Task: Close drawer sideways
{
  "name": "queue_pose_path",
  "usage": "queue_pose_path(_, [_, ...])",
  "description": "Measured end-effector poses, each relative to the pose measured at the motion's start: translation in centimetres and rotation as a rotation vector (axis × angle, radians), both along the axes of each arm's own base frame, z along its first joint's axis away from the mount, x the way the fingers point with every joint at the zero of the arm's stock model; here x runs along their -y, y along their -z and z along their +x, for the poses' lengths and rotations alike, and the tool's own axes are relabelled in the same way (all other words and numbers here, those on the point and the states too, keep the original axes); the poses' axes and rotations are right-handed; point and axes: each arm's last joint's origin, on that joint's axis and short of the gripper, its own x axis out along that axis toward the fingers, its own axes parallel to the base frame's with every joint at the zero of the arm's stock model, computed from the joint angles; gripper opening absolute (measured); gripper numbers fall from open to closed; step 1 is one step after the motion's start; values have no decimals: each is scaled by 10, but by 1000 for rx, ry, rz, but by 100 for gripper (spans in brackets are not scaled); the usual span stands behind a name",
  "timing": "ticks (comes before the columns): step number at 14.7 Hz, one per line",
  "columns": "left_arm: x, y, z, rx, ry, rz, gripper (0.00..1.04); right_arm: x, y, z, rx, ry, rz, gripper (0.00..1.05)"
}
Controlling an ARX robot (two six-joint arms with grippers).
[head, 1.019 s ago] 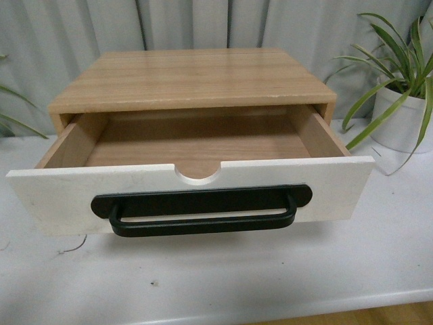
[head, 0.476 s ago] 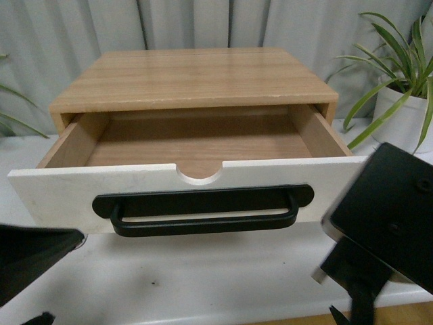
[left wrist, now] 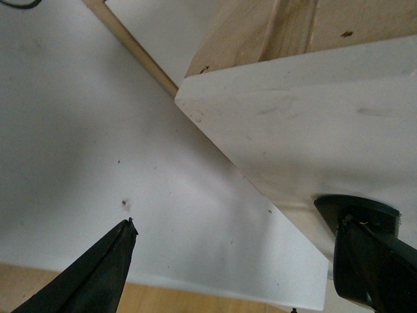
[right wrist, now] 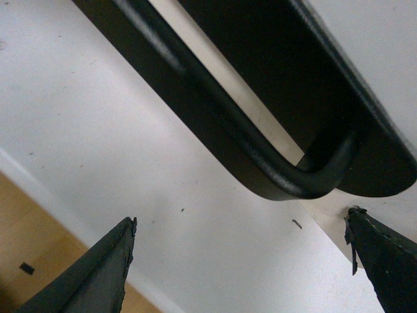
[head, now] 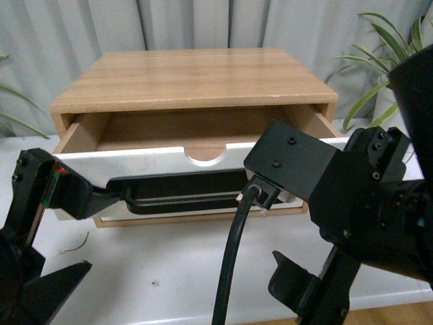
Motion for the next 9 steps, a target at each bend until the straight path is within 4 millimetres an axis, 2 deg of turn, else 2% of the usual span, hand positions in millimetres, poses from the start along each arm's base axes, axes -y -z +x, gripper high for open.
queue_pose_path(2, [1,-1,19,3,-15,0,98,0,3,19,18,3,-19,98])
queue_pose_path(5, [4,-2,50,0,-39,6,98,-4,-4,48,70,11,-29,98])
queue_pose_path(9, [6,-2,79,-3,-49,24,98,-7,-8,71,98,21,-14,98])
